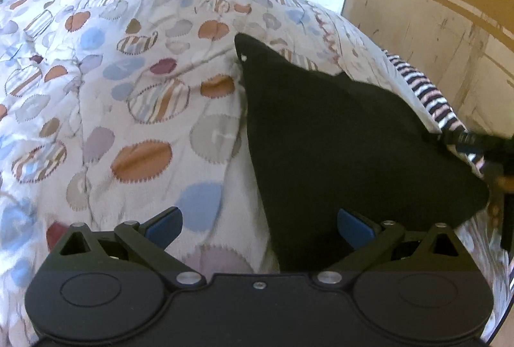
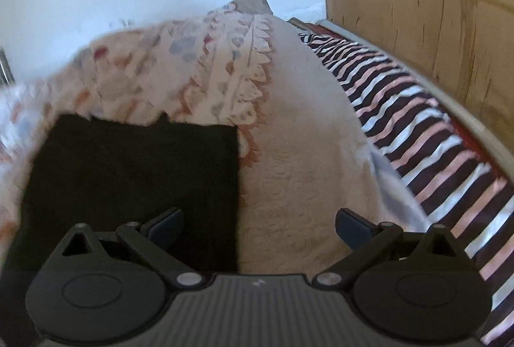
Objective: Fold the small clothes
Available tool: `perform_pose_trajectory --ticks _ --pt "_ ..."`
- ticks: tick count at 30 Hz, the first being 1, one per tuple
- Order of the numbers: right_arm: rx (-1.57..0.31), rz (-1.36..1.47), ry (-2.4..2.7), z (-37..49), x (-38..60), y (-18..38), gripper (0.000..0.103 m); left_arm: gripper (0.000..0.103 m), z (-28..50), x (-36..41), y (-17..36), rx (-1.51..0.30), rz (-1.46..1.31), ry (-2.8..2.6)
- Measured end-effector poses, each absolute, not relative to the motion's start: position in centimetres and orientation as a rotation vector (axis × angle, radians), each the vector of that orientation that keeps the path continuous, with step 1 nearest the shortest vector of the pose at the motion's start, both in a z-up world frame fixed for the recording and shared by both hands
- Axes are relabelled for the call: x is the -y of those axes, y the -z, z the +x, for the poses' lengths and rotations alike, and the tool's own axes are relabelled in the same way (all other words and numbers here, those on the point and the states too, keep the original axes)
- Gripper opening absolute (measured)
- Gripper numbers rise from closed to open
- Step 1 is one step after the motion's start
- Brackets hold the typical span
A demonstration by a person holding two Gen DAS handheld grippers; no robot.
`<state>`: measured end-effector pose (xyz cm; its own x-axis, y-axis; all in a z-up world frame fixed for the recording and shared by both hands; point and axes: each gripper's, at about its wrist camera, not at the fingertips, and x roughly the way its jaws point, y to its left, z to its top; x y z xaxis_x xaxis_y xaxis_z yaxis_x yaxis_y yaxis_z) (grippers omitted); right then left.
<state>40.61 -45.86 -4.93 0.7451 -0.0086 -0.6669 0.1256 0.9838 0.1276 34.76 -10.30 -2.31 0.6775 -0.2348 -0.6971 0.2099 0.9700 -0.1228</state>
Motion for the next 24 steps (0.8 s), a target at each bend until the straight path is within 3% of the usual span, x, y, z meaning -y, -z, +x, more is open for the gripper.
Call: perform_pose_trajectory --ticks 4,9,11,13,15,17,19,20,21,24 --pt "-0.694 0.167 0.060 40.4 46.0 5.2 0.089 0.102 37.1 10.3 2.2 -0.790 -0.031 0.249" --pt "-0.688 0.321 -0.194 40.4 45.9 4.8 0.088 0.102 40.1 10.2 3.0 -0.831 -0.077 0.284" --pt "-0.723 0.297 -0.210 40.9 45.0 4.8 0.077 0.100 41.5 10.0 3.7 -0.884 -0.133 0.311" --pt "-0.757 0.282 -0.206 41.5 44.6 5.2 0.074 0.093 42.6 9.6 4.3 -0.927 -0.198 0.340" --pt "-0.763 0.322 -0.208 41.8 44.9 5.4 0.061 0.089 43.2 9.4 4.8 -0.953 -0.249 0.345" --pt "-0.764 0.369 -0.200 41.7 45.3 5.6 0.030 0.076 43.5 9.4 4.9 -0.958 -0.275 0.364" --pt "-0.761 0.429 -0.206 41.7 45.9 5.9 0.017 0.033 43.7 9.6 4.9 -0.964 -0.304 0.429" --pt "-0.755 0.445 -0.205 41.6 46.1 5.9 0.012 0.028 43.8 9.9 4.8 -0.967 -0.301 0.431" --pt "-0.745 0.447 -0.202 41.5 46.1 5.8 0.011 0.013 43.9 10.2 4.5 -0.963 -0.280 0.421" --pt "-0.684 0.429 -0.197 40.5 45.6 4.5 0.008 0.011 43.4 10.6 3.1 -0.912 -0.237 0.426"
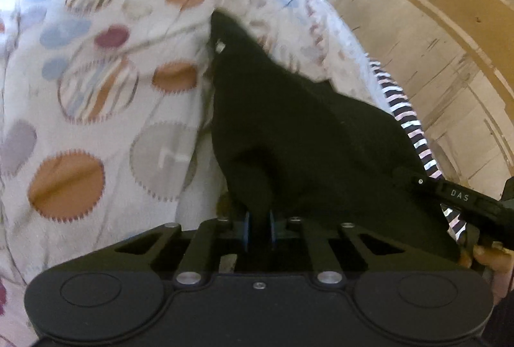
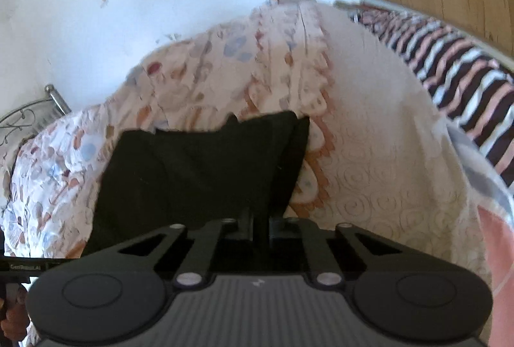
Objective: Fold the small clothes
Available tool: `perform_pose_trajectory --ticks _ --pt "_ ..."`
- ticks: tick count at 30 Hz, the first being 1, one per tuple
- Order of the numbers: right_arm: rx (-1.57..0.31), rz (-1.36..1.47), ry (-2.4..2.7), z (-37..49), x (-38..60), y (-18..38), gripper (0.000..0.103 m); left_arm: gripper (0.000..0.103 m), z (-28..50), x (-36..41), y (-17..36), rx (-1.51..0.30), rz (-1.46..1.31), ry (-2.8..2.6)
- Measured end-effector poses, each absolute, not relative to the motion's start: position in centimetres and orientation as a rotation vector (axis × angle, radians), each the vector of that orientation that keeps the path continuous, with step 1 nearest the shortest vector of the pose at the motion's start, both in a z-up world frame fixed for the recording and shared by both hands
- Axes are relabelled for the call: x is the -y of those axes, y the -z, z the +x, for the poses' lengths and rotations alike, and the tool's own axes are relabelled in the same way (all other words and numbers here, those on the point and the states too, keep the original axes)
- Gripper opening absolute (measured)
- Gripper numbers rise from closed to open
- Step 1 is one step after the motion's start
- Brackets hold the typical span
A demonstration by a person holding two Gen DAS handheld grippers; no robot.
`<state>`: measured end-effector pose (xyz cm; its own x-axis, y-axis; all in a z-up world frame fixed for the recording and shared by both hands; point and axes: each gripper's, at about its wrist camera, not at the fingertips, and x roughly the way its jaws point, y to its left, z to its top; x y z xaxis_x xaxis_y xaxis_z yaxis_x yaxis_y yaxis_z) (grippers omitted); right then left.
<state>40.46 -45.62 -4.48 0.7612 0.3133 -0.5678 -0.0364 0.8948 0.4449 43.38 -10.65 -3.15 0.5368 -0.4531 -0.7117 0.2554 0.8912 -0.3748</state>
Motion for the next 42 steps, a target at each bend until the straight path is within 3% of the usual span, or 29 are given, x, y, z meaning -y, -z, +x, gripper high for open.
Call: perform_pose_trajectory --ticks 9,14,18,27,30,31,34,36,38,42 --pt "-0.479 0.278 -0.361 39.7 37.8 -3.3 0.008 0.010 41.7 5.5 -5.0 -0.702 -0.132 0.376" --pt "-0.416 0.249 -0.452 40.7 31.9 -5.1 0.008 0.010 39.7 -0.3 -6.9 -0.649 -0.102 0.263" --pt "-0.434 0.254 -0.509 40.4 27.7 -4.2 0.008 0.010 36.9 -3.7 -6.0 -0.632 -0.071 0.184" --pt "-0.606 0.183 -0.407 38.8 25.3 1.4 0.010 0.015 34.4 -8.6 1.2 -0.747 -0.228 0.109" --pt "-0.625 0.157 -0.352 37.9 25.9 1.9 0.025 0.028 33.6 -8.8 1.2 -0.746 -0.254 0.084" --pt "-0.622 0.147 -0.331 37.5 25.9 1.9 0.039 0.040 33.3 -8.8 0.9 -0.746 -0.251 0.074" --pt "-0.599 0.149 -0.301 35.4 26.2 1.3 0.053 0.066 31.9 -8.3 -0.1 -0.720 -0.226 0.045" --pt "-0.571 0.131 -0.274 33.5 26.2 0.6 0.065 0.071 30.6 -8.1 -1.2 -0.692 -0.197 0.030" --pt "-0.533 0.119 -0.275 31.6 26.0 -0.5 0.078 0.083 28.8 -7.9 -2.3 -0.655 -0.175 0.013" --pt "-0.444 0.084 -0.278 26.2 25.2 -2.6 0.096 0.102 24.0 -7.5 -4.5 -0.540 -0.114 -0.024"
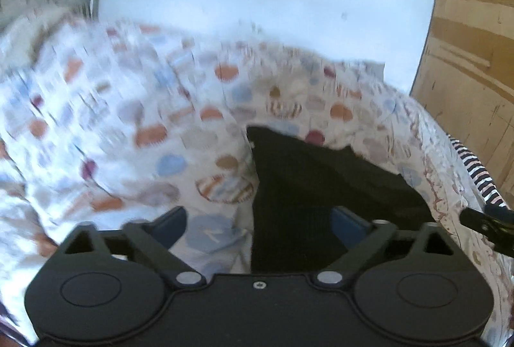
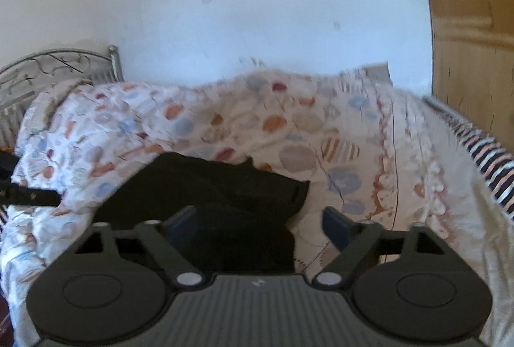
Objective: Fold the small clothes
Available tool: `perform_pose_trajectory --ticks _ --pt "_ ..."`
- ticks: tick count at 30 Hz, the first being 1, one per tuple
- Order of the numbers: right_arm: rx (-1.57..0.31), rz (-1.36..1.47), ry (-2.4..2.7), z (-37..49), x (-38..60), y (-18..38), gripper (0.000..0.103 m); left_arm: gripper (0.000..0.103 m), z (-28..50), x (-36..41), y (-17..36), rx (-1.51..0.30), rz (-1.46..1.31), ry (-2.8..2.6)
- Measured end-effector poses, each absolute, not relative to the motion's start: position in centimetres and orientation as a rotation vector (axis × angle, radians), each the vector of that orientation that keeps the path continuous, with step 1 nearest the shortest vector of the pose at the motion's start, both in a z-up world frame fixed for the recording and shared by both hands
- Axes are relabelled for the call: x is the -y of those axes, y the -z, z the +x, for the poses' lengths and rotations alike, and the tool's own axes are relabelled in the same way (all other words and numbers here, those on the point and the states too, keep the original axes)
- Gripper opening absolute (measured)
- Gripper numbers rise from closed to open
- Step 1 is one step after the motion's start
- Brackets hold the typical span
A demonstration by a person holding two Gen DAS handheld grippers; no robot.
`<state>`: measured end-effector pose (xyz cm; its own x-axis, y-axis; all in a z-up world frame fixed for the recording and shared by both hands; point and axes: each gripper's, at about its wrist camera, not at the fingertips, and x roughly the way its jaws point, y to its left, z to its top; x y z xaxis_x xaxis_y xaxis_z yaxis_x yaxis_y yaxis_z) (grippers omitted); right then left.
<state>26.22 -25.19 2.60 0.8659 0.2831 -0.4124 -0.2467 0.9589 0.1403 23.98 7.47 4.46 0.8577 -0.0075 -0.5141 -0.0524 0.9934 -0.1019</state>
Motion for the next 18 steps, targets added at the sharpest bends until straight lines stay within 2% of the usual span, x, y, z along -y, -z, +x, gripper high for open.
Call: perform_pose_trajectory --ticks 2,10,18 --pt "-0.408 0.078 -0.279 23.1 24.8 -3.4 0.103 0.102 21.0 -7.1 -5.1 -0.479 -0.082 -0.036" --pt "-0.374 0.107 -0.270 12.7 24.6 -3.4 0.103 0.102 11.3 -6.0 -3.6 -0.389 -0.037 -0.043" --pt "-0.426 0.104 -0.248 8.6 24.5 -1.2 0.103 0.102 7.4 -5.7 -1.4 -0.383 -0.029 -0.032"
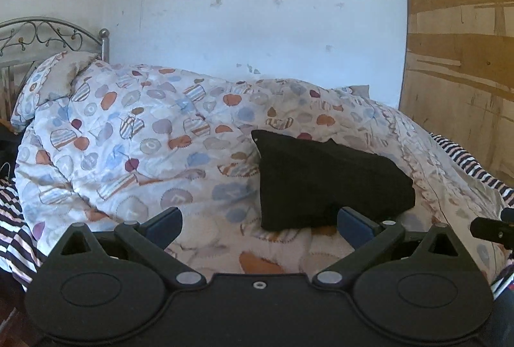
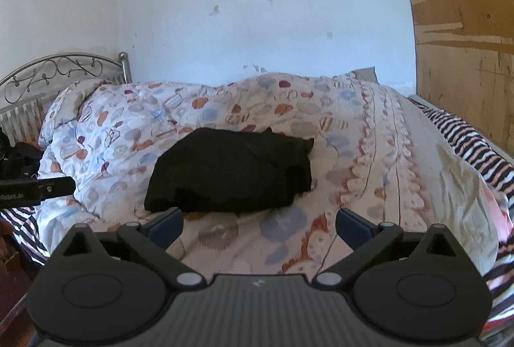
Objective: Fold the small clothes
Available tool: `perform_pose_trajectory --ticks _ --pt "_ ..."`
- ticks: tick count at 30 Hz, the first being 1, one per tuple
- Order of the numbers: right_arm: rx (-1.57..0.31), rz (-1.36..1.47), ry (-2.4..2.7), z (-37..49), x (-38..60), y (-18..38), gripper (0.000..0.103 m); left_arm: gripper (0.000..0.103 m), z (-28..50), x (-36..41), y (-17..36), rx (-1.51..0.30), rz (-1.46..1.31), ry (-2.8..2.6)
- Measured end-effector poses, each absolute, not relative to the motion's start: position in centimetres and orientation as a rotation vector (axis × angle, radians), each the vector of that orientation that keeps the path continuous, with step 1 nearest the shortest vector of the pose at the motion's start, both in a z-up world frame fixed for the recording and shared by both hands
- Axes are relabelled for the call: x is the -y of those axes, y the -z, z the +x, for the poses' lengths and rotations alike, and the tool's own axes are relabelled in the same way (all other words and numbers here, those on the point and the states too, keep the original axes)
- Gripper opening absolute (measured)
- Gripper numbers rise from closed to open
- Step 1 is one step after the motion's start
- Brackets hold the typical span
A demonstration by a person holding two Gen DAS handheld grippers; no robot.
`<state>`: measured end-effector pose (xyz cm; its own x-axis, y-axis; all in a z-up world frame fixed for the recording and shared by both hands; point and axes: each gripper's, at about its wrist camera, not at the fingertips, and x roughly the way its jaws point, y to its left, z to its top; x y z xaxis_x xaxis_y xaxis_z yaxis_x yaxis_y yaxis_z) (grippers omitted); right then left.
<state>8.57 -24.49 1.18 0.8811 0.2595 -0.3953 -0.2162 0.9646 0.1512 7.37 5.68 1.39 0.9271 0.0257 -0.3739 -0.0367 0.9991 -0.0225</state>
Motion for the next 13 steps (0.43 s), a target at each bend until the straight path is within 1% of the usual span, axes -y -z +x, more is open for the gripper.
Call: perform_pose_trajectory --ticks 13 --pt "-0.445 0.107 -0.252 9.0 24.4 -1.2 0.103 0.102 8.4 -6.2 -0.2 -0.455 -0.079 -0.050"
